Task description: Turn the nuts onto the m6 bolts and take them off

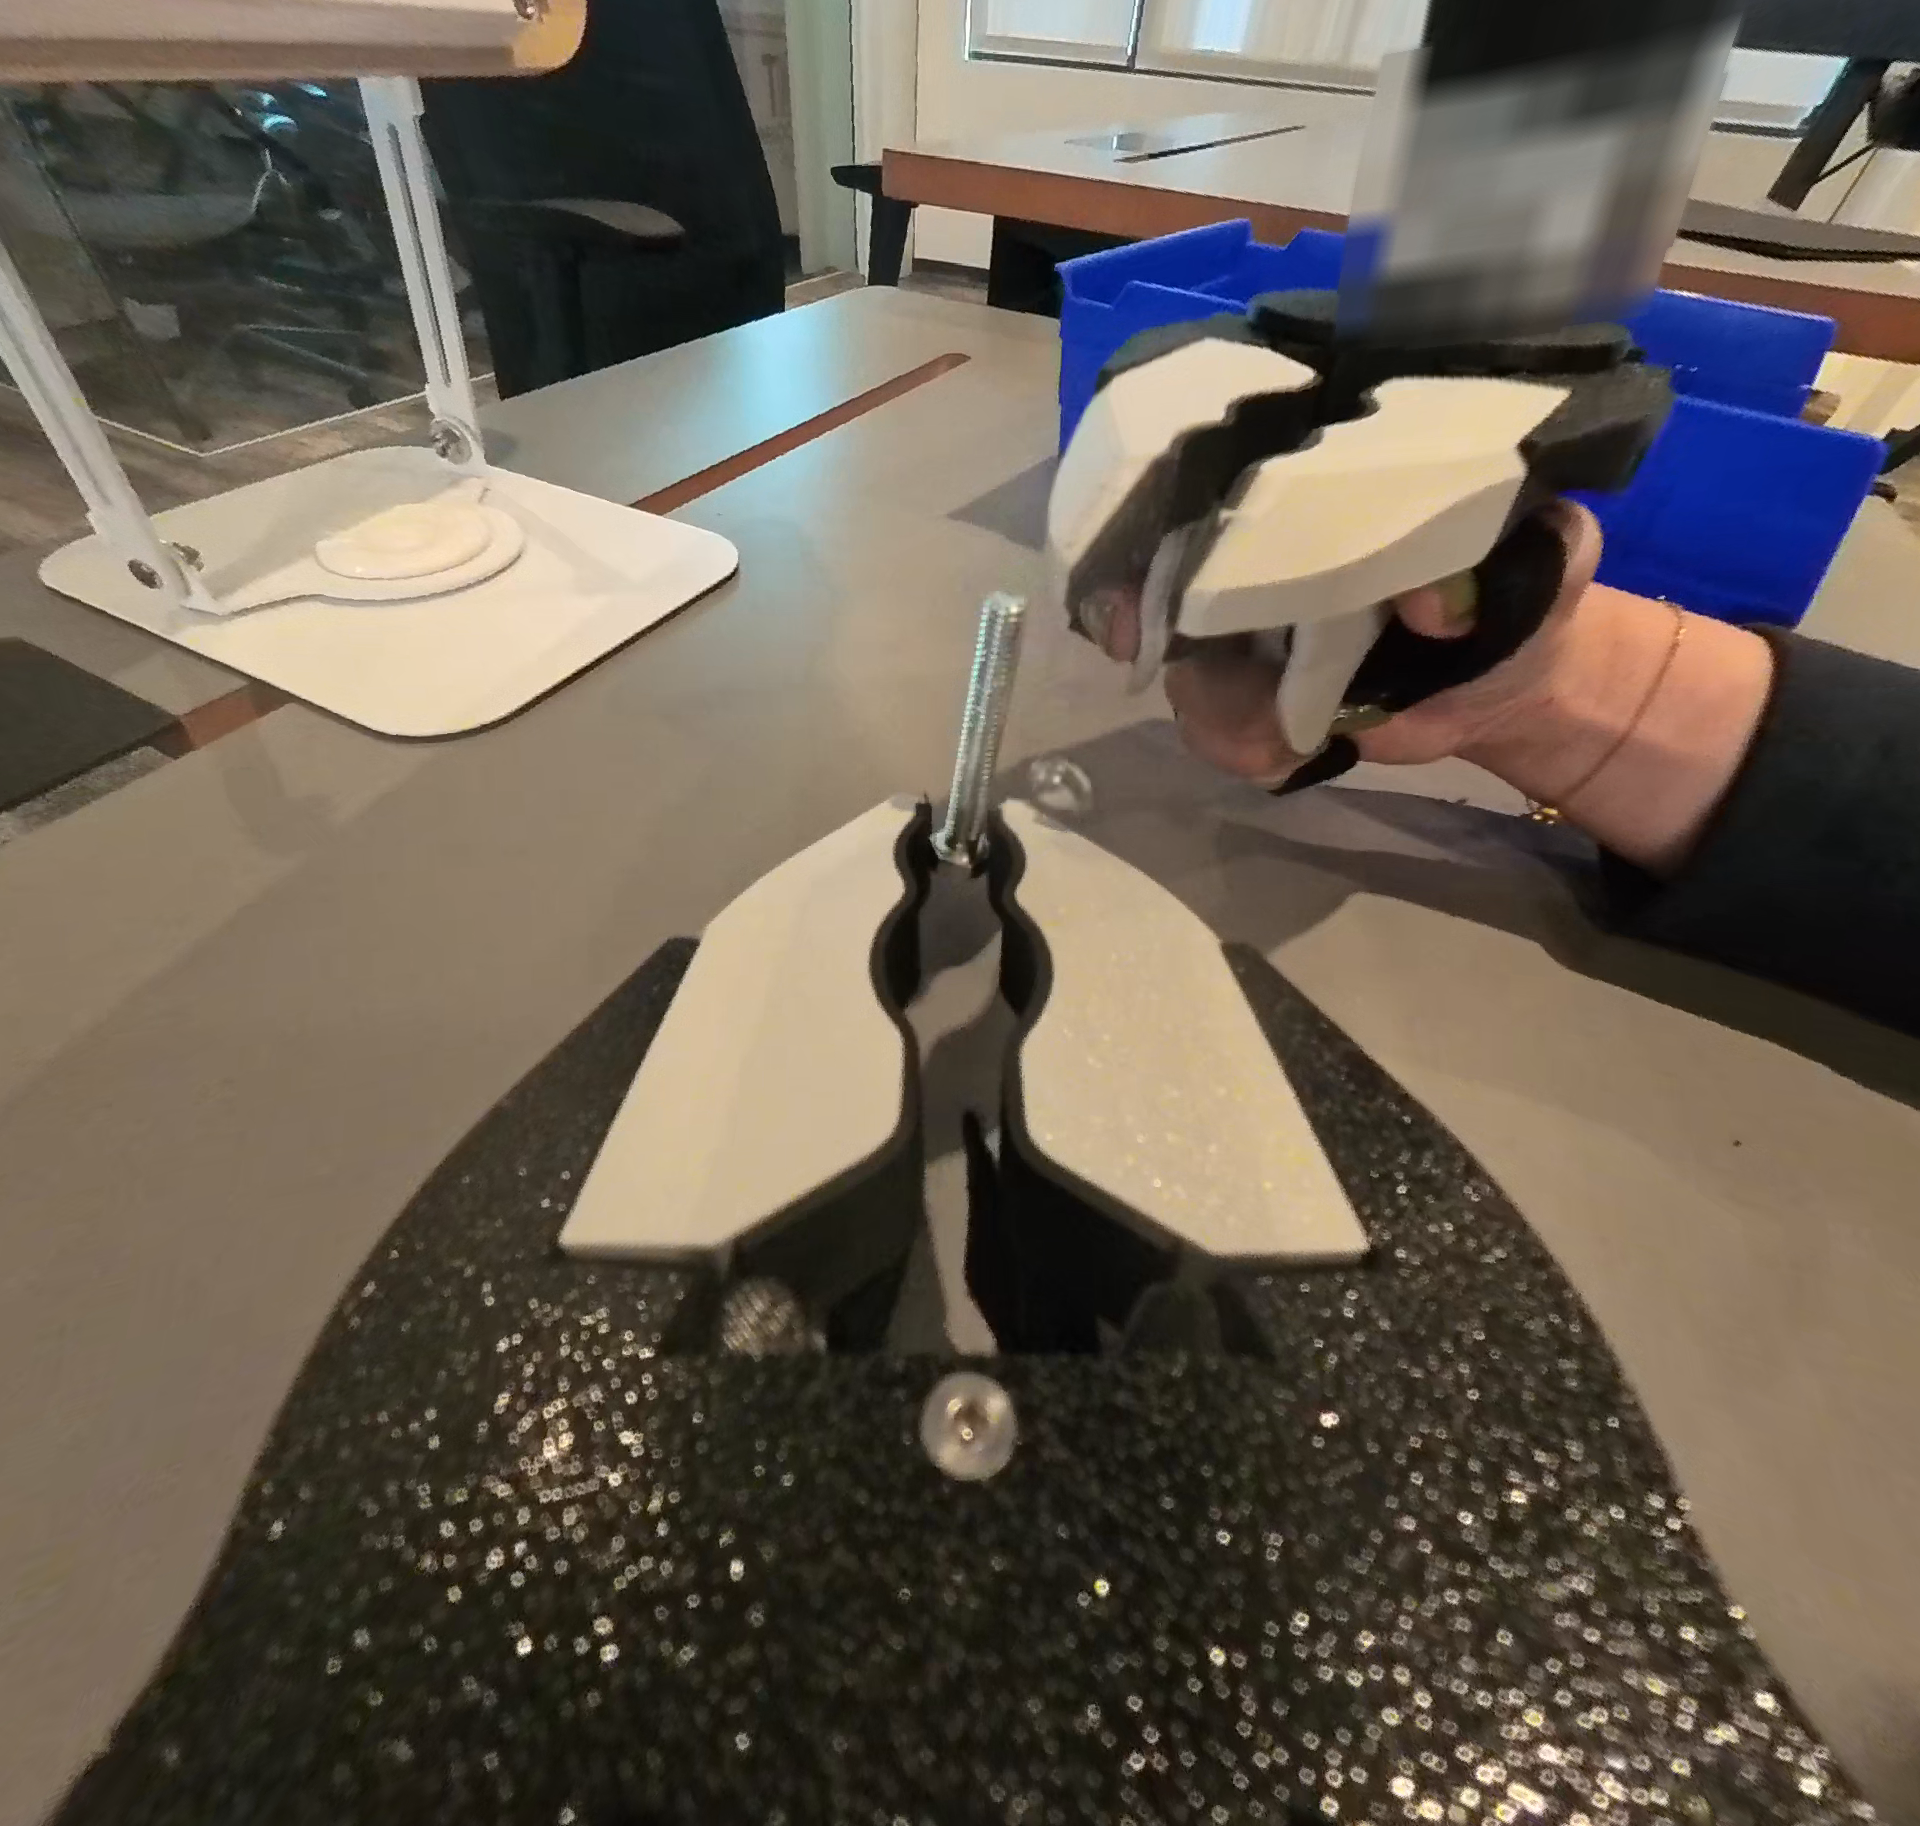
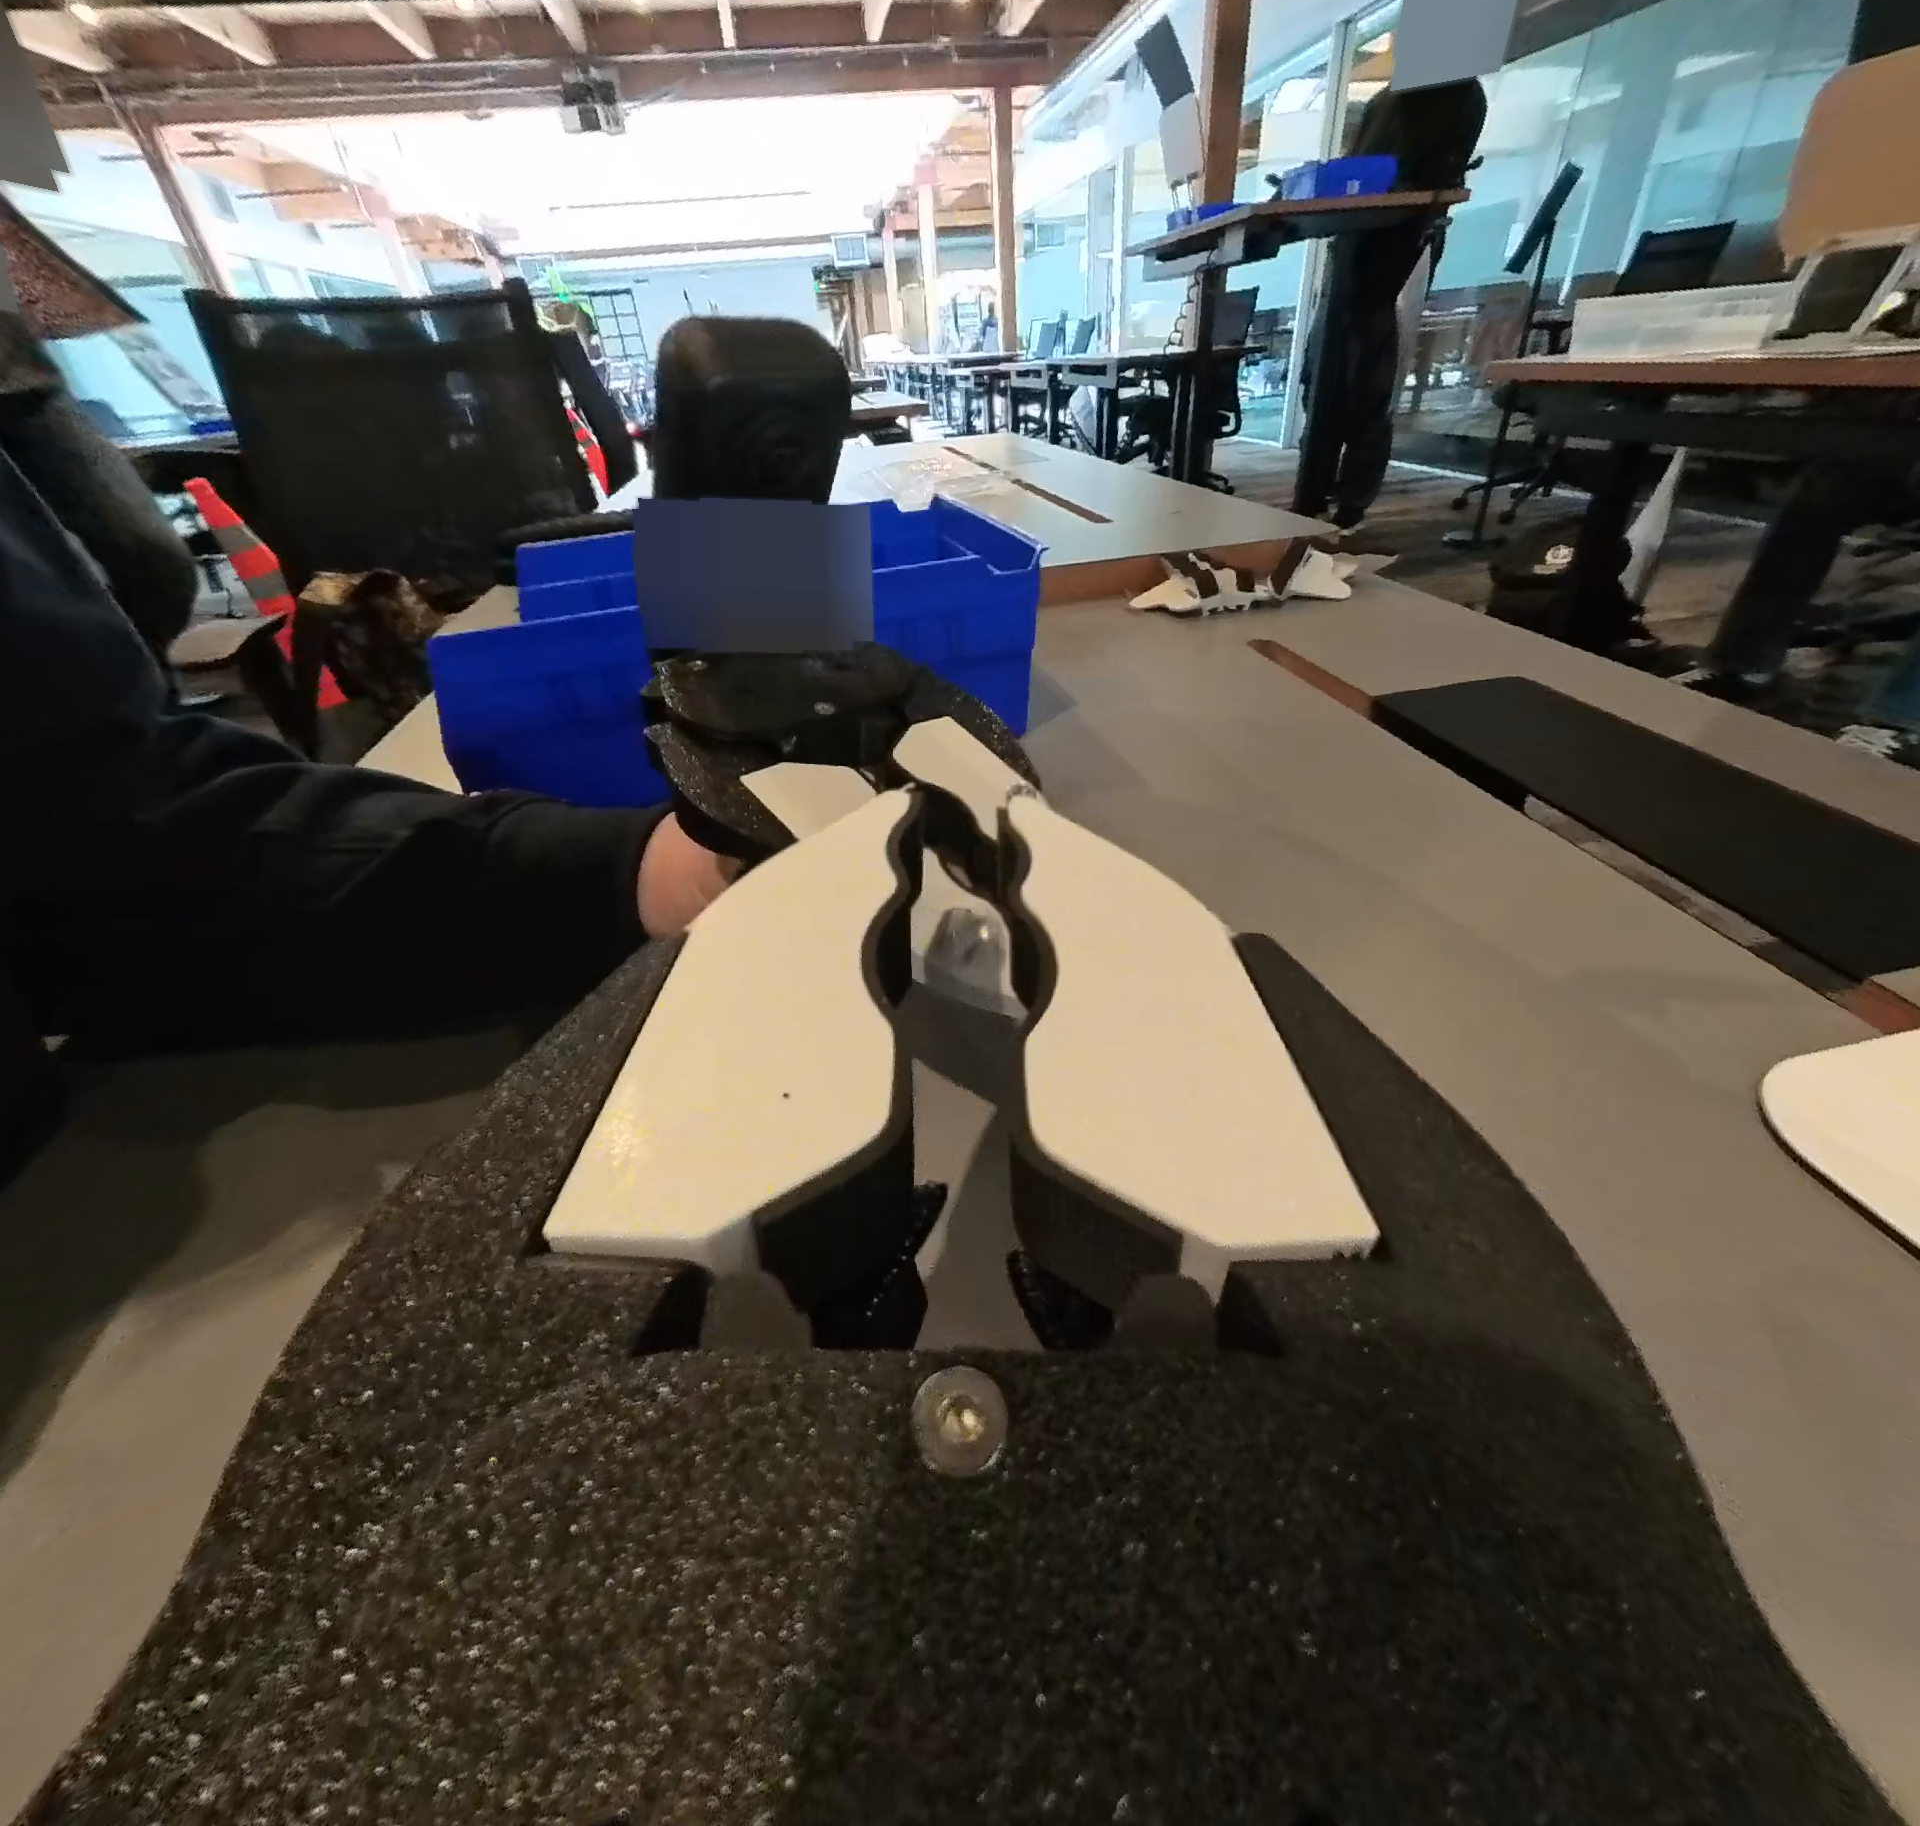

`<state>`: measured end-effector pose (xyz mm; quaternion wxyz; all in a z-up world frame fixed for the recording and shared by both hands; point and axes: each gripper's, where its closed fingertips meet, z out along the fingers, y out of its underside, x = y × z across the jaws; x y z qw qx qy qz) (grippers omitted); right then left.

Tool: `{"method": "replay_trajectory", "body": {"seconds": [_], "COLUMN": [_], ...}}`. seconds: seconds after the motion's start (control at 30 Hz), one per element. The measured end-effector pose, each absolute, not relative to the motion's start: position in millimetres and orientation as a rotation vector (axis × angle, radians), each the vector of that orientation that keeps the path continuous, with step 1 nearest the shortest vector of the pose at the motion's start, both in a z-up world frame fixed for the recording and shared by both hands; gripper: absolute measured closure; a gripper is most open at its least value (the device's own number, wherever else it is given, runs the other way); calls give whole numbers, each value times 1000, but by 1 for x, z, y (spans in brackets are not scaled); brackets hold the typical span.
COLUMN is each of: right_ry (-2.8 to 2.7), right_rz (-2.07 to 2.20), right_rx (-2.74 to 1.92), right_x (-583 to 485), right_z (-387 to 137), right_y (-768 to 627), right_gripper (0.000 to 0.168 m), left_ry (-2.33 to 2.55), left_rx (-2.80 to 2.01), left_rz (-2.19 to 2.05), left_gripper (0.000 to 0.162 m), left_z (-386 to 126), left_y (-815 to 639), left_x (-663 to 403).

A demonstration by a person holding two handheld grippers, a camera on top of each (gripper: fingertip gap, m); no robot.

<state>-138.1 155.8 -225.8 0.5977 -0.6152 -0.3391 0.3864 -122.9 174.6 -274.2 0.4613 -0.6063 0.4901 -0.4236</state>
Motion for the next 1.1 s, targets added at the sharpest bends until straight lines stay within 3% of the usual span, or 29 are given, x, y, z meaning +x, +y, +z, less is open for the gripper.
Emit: {"method": "replay_trajectory", "body": {"seconds": [0.7,1.1], "right_ry": [-528,-496], "right_rz": [691,544], "right_rx": [-1334,-1335], "right_x": [-125,-91], "right_z": [-221,-174], "right_y": [187,184], "right_gripper": [160,160], "left_ry": [1089,1067], "left_rx": [-1520,-1486], "left_rz": [-971,-892], "left_gripper": [152,152], "left_z": [-270,-267], "left_y": [187,190], "left_x": [-130,-133]}}
